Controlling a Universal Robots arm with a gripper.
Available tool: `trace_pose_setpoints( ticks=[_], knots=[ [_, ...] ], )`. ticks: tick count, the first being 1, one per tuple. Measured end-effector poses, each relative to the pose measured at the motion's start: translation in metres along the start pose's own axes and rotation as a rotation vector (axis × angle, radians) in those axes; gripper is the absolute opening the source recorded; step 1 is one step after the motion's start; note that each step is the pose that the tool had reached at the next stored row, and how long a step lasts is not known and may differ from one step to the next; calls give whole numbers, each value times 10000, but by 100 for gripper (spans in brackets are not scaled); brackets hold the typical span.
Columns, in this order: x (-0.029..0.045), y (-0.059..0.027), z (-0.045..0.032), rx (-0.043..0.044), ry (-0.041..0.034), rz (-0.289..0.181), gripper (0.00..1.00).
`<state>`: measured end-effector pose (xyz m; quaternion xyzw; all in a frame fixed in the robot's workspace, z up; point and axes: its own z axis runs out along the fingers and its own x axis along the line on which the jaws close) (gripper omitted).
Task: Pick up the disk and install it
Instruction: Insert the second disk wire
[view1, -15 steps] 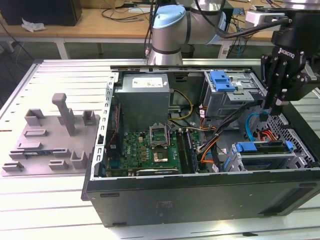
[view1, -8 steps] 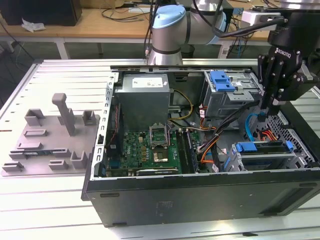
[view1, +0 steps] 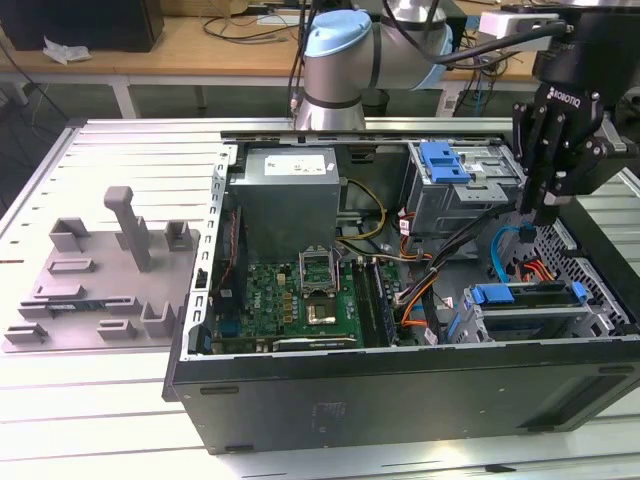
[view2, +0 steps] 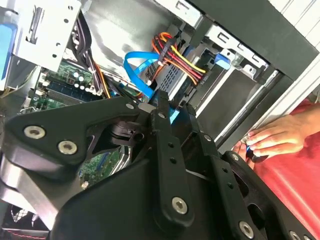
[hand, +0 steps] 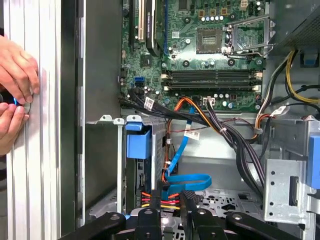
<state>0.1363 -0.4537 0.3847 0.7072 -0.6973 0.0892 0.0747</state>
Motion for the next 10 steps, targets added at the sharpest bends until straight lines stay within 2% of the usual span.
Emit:
trace_pose_setpoints(
  ticks=[4, 10],
  knots=[
    [102, 9, 30, 6, -27, 2, 30],
    [99, 9, 38, 10, -30, 2, 30]
  ],
)
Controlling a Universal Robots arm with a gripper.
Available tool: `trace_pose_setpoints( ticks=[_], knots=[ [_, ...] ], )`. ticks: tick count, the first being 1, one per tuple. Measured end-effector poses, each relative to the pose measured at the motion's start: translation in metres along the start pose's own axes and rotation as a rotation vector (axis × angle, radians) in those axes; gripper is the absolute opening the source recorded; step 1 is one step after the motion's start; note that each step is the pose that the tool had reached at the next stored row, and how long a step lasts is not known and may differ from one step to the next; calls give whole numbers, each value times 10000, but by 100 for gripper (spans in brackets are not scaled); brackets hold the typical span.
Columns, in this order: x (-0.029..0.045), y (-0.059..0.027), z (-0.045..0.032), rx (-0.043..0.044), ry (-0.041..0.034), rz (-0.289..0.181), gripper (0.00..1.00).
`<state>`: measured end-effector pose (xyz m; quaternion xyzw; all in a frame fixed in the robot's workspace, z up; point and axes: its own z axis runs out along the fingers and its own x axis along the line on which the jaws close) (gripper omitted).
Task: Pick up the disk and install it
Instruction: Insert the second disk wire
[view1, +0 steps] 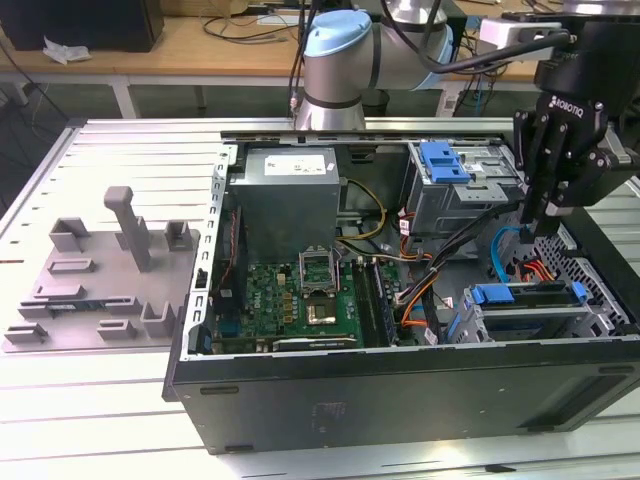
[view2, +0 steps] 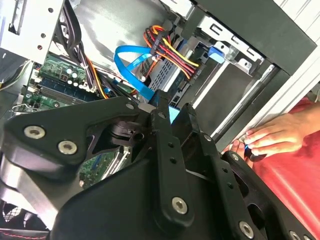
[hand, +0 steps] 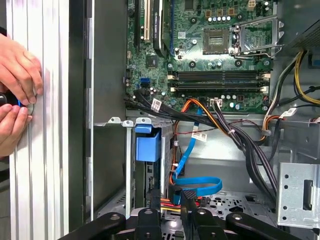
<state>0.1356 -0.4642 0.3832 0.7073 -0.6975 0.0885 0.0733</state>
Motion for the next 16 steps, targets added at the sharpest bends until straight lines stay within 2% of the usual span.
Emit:
trace_pose_setpoints(
  ticks=[12, 16],
  knots=[
    [-34, 13, 49, 32, 11, 5, 30],
    [-94, 15, 43, 39, 117, -26, 30]
  ],
)
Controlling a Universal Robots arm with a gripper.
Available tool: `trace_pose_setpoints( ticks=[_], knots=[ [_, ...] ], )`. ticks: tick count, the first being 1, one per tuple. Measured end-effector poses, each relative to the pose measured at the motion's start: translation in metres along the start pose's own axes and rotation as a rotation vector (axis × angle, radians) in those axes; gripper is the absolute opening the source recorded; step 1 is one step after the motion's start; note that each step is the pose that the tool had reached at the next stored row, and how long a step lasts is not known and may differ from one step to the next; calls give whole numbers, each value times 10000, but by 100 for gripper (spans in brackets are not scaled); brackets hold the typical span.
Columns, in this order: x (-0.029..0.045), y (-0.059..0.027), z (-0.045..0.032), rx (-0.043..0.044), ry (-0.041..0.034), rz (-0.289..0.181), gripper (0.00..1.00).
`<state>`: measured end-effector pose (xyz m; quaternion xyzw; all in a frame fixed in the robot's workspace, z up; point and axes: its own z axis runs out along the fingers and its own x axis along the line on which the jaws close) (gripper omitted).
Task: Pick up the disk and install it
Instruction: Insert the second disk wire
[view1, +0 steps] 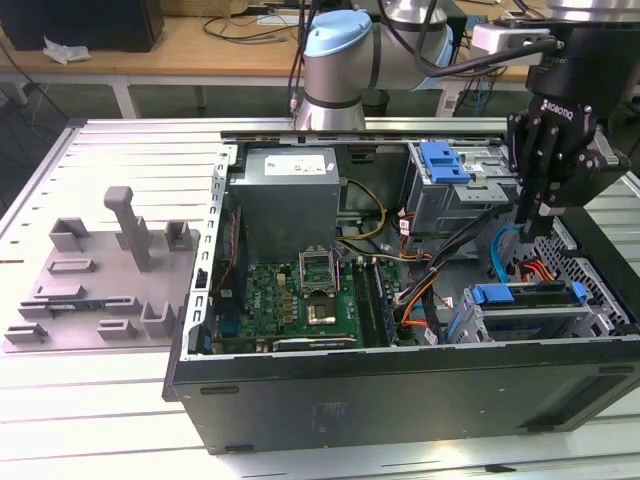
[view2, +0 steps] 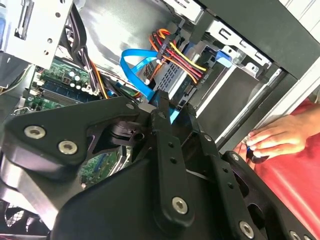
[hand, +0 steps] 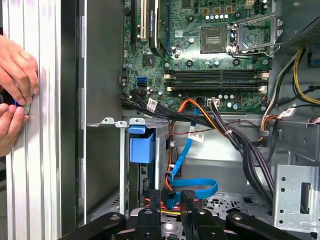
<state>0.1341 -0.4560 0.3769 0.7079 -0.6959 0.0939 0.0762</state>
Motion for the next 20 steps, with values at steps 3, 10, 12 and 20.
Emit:
trace_pose_setpoints(
  ticks=[3, 10, 12, 20],
  knots=[
    [-19, 0, 0, 6, 186, -41, 30],
    [-65, 0, 20, 10, 350, -63, 30],
    [-69, 1, 26, 1, 353, -33, 30],
    [-98, 0, 39, -154, 388, 551, 30]
  ],
)
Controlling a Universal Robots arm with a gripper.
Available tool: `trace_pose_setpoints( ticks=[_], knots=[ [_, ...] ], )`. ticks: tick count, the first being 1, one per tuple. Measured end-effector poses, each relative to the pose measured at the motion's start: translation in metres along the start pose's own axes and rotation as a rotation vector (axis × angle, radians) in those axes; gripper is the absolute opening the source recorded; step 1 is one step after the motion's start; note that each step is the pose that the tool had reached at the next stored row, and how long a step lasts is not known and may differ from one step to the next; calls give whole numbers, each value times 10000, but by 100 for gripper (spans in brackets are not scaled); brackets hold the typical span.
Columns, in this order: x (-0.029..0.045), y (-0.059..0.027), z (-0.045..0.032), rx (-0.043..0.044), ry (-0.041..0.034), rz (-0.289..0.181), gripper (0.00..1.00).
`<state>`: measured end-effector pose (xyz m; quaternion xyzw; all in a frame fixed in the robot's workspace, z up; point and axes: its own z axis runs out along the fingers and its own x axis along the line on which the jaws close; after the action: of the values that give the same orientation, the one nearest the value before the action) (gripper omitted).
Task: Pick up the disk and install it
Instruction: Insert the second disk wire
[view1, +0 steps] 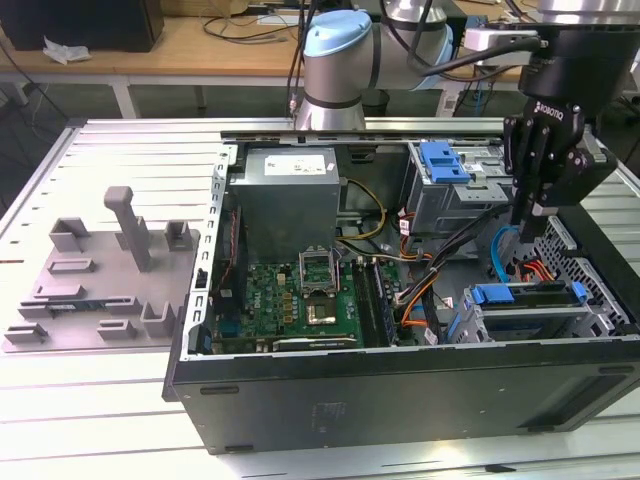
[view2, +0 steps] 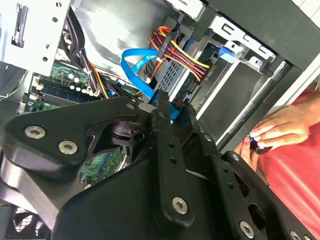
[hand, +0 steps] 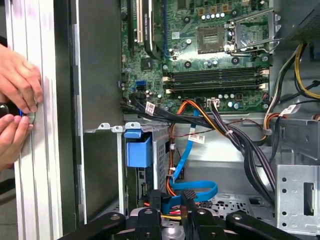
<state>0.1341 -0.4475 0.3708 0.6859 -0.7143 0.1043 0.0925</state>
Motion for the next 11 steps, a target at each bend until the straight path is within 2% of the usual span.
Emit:
trace_pose_setpoints(
  ticks=[1, 4, 6, 11],
  knots=[
    [-1, 0, -1, -3, 34, 18, 30],
    [-6, -3, -1, 2, 308, 39, 30],
    [-11, -3, -1, 3, 375, 45, 30],
    [-33, -2, 3, 0, 471, 65, 30]
  ],
)
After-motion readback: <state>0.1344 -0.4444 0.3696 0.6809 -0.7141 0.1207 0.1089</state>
